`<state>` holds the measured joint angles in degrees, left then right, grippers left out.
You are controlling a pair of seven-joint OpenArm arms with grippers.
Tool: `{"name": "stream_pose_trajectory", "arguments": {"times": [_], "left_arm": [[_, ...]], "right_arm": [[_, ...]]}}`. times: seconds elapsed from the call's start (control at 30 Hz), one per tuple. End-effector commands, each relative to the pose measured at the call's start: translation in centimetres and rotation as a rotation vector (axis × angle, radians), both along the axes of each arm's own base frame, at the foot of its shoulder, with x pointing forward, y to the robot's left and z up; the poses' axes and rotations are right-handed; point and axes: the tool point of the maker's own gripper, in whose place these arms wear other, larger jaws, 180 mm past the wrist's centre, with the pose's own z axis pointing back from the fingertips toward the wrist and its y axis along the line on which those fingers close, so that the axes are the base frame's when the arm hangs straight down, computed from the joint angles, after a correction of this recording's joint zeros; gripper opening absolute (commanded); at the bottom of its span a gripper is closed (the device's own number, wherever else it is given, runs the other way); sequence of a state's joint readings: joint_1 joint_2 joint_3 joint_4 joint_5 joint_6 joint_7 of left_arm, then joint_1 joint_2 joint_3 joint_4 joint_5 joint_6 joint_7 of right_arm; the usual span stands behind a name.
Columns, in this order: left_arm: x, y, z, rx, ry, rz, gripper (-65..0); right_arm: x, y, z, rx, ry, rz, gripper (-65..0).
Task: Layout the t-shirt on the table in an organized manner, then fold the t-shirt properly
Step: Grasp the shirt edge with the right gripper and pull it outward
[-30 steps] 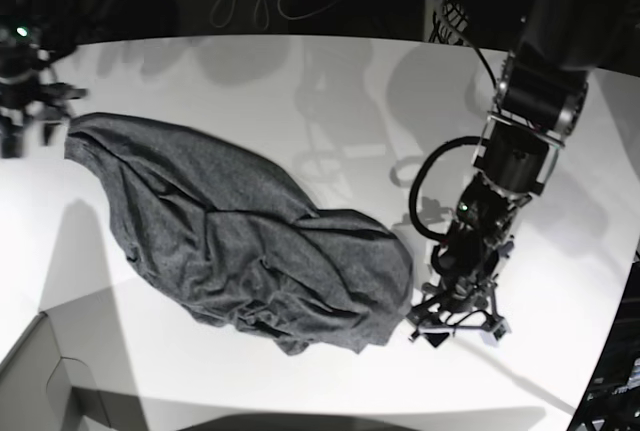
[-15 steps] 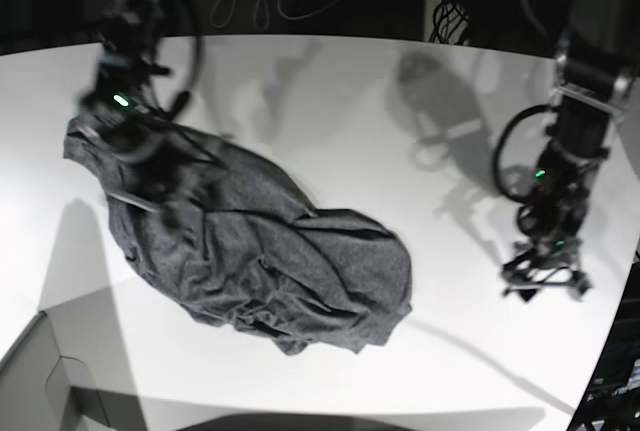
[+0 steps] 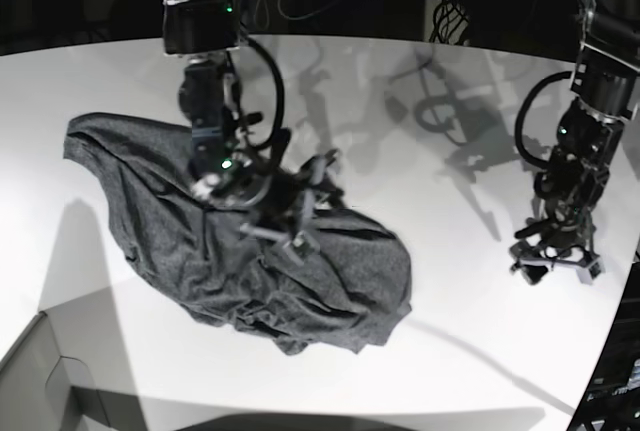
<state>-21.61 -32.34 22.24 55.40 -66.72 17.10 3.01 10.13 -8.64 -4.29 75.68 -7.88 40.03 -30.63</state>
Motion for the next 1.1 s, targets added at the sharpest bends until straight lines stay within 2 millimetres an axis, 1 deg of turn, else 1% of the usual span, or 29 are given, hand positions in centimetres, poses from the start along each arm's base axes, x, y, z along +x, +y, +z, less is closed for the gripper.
{"name": "stream_pose_trajectory", "arguments": {"times": [0.0,0.1,0.17,0.23,0.3,0.4,0.5,0.6,0.63,0.7,0.73,0.77,0.87,0.9,0.93,0.97,1.0,1.03,1.07], "left_arm": [[1.0,1.2,2.2,0.022,-0.056,0.016,-22.7],[0.9,1.1,2.1,0.021,-0.056,0.014,-22.7],[0.9,1.1,2.1,0.02,-0.054,0.014,-22.7],[0.9,1.1,2.1,0.02,-0.054,0.014,-22.7],[0.8,1.1,2.0,0.019,-0.053,0.014,-22.7],[0.8,1.1,2.0,0.023,-0.052,0.012,-22.7],[0.3,1.1,1.3,0.024,-0.037,0.01,-22.7],[0.1,1.0,1.1,0.025,-0.032,0.009,-22.7],[0.1,1.0,1.1,0.025,-0.031,0.009,-22.7],[0.1,1.1,1.0,0.025,-0.03,0.01,-22.7],[0.0,1.1,1.0,0.027,-0.028,0.01,-22.7],[0.0,1.2,1.0,0.028,-0.028,0.011,-22.7],[0.0,1.3,0.9,0.029,-0.026,0.013,-22.7],[0.0,1.3,0.9,0.029,-0.025,0.014,-22.7],[0.0,1.3,0.9,0.029,-0.025,0.014,-22.7],[0.0,1.2,0.9,0.028,-0.025,0.013,-22.7],[0.0,1.1,0.8,0.025,-0.025,0.012,-22.7],[0.0,1.0,0.8,0.023,-0.026,0.013,-22.7],[0.1,0.9,0.8,0.02,-0.027,0.011,-22.7]], "right_arm": [[0.8,1.3,1.3,0.049,-0.045,0.018,-29.8],[0.0,3.5,0.7,0.098,-0.047,0.068,-29.6],[-0.1,4.2,0.4,0.12,-0.046,0.084,-29.6],[0.8,4.2,0.6,0.126,-0.058,0.064,-29.6],[1.5,3.8,0.8,0.128,-0.068,0.034,-29.8],[3.1,3.5,2.1,0.137,-0.11,0.0,-29.8],[4.0,3.6,3.0,0.149,-0.143,-0.003,-29.8],[4.3,3.8,1.8,0.138,-0.105,0.003,-29.8],[4.4,3.5,0.9,0.127,-0.081,-0.002,-29.8],[5.0,2.7,-0.6,0.105,-0.048,-0.05,-29.8],[5.4,1.6,-1.4,0.092,-0.045,-0.086,-29.8],[5.5,1.1,-1.8,0.092,-0.05,-0.107,-29.8],[5.5,0.8,-2.0,0.101,-0.063,-0.118,-30.2],[5.1,0.8,-2.4,0.101,-0.053,-0.118,-30.8],[4.8,0.8,-2.6,0.101,-0.047,-0.119,-32.9],[4.5,0.8,-2.9,0.1,-0.041,-0.118,-36.5],[4.2,0.9,-3.2,0.102,-0.033,-0.116,-42.0],[3.8,1.1,-3.4,0.104,-0.025,-0.116,-49.0],[3.1,1.1,-4.1,0.104,-0.008,-0.117,-57.5]]}}
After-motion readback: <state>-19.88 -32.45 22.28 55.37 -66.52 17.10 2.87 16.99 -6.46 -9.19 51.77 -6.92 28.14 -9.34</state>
